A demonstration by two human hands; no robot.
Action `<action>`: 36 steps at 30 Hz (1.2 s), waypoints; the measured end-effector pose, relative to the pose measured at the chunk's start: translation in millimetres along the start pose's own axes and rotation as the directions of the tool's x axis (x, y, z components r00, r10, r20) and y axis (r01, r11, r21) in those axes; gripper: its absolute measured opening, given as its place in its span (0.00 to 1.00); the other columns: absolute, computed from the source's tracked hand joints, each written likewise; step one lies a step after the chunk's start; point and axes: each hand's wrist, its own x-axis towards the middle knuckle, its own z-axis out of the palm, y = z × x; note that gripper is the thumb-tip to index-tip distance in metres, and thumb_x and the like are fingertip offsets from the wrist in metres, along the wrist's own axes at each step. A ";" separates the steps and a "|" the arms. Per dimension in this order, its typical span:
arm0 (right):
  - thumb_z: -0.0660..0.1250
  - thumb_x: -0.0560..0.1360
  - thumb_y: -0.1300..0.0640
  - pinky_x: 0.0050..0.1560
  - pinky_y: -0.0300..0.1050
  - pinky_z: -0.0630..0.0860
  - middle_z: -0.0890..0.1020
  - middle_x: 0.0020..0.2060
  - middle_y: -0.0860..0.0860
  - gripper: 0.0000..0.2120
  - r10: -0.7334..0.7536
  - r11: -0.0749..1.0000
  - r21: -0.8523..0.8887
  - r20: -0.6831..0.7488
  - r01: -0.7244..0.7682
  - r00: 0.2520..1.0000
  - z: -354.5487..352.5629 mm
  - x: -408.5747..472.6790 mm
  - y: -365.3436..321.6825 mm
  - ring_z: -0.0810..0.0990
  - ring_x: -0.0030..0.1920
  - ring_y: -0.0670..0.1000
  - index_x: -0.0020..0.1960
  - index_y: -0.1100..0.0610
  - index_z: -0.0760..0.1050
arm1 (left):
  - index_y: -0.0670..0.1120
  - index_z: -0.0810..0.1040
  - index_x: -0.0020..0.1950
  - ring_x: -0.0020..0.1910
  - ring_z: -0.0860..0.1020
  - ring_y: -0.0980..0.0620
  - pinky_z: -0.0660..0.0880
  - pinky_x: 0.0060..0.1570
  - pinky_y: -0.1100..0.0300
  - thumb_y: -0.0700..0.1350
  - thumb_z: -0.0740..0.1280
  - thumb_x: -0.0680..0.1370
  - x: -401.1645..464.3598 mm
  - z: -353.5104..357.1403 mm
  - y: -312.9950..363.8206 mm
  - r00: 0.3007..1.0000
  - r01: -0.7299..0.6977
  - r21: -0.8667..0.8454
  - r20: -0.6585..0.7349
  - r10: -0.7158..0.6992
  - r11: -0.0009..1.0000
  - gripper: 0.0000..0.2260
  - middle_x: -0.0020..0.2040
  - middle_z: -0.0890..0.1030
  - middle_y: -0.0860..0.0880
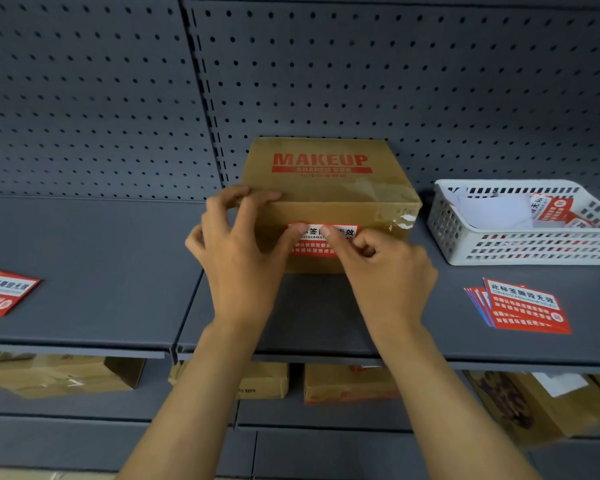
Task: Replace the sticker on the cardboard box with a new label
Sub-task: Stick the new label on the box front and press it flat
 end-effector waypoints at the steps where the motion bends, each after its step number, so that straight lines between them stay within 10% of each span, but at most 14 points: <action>1: 0.65 0.71 0.26 0.25 0.46 0.69 0.76 0.21 0.51 0.33 0.015 1.000 0.003 0.005 -0.015 1.000 -1.2 2.0 3.2 0.74 0.24 0.54 0.28 0.56 0.75 | 0.56 0.78 0.61 0.65 0.72 0.52 0.60 0.64 0.52 0.61 0.74 0.70 2.4 -2.2 -1.4 1.000 -0.006 -0.002 0.012 0.006 1.000 0.22 0.65 0.72 0.51; 36: 0.67 0.68 0.27 0.27 0.41 0.65 0.74 0.20 0.50 0.31 -0.032 0.997 -0.065 0.096 0.039 0.995 -1.8 -0.9 7.3 0.74 0.24 0.54 0.26 0.54 0.70 | 0.57 0.73 0.64 0.65 0.68 0.47 0.63 0.60 0.48 0.62 0.78 0.64 8.6 -6.4 -10.4 0.986 -0.077 0.040 0.152 0.070 0.996 0.32 0.66 0.67 0.47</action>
